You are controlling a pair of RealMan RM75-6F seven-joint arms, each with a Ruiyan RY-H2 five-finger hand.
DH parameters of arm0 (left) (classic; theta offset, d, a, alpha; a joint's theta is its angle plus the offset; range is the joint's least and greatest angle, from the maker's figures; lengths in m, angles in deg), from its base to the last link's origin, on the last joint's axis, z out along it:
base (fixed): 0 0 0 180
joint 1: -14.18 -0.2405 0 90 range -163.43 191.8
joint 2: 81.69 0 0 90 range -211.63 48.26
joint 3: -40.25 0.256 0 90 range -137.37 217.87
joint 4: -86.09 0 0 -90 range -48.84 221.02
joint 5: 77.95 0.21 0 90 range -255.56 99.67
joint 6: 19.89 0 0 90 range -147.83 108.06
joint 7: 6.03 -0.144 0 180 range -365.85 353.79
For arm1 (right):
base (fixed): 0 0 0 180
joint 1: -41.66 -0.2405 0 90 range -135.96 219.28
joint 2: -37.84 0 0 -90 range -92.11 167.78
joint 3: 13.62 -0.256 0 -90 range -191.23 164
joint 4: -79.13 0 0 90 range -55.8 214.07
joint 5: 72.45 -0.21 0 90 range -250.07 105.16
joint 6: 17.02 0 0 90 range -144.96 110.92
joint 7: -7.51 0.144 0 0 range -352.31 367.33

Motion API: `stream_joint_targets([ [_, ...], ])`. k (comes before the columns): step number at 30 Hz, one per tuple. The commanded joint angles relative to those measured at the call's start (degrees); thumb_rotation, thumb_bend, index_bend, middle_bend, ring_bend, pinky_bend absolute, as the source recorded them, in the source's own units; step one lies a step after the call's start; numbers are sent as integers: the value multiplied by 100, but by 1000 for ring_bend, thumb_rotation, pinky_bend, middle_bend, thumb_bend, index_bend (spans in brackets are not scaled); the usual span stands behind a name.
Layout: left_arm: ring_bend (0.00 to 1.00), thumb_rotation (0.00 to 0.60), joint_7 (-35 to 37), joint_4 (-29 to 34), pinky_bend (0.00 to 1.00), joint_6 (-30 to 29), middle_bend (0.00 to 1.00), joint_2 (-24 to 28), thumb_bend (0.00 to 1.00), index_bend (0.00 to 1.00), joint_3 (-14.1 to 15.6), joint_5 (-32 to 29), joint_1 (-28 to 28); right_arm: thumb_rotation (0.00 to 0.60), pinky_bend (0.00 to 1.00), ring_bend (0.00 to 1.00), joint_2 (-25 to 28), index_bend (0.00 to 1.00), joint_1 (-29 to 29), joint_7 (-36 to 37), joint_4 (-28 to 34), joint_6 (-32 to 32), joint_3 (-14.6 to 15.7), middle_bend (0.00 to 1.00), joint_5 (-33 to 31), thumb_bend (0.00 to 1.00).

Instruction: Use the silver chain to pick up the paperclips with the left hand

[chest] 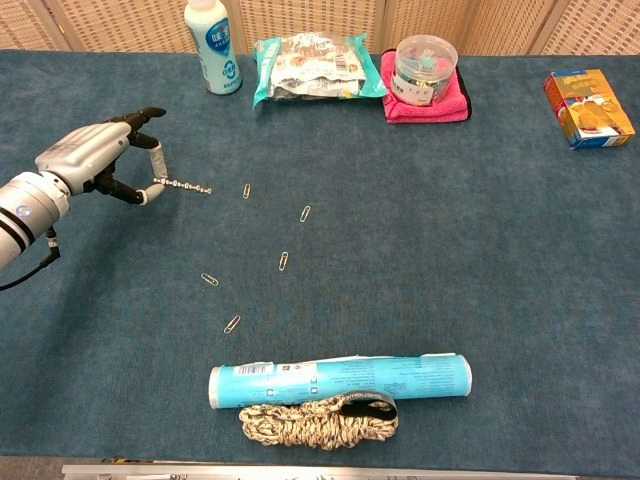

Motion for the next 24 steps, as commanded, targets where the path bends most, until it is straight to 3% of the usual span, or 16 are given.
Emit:
stream_joint_targets([
  [1,0,600,-13,-32,47,46,0,-20,356,583,-22,-29,52,600,223,31,2,0,10,7,-3,15,-2,58,-1,0],
  [24,0,600,280,-558,54,391,0,-441,357,587,-96,-124,438,600,223,31,47,0,149,84,-68,94,-43,58,-166,0],
])
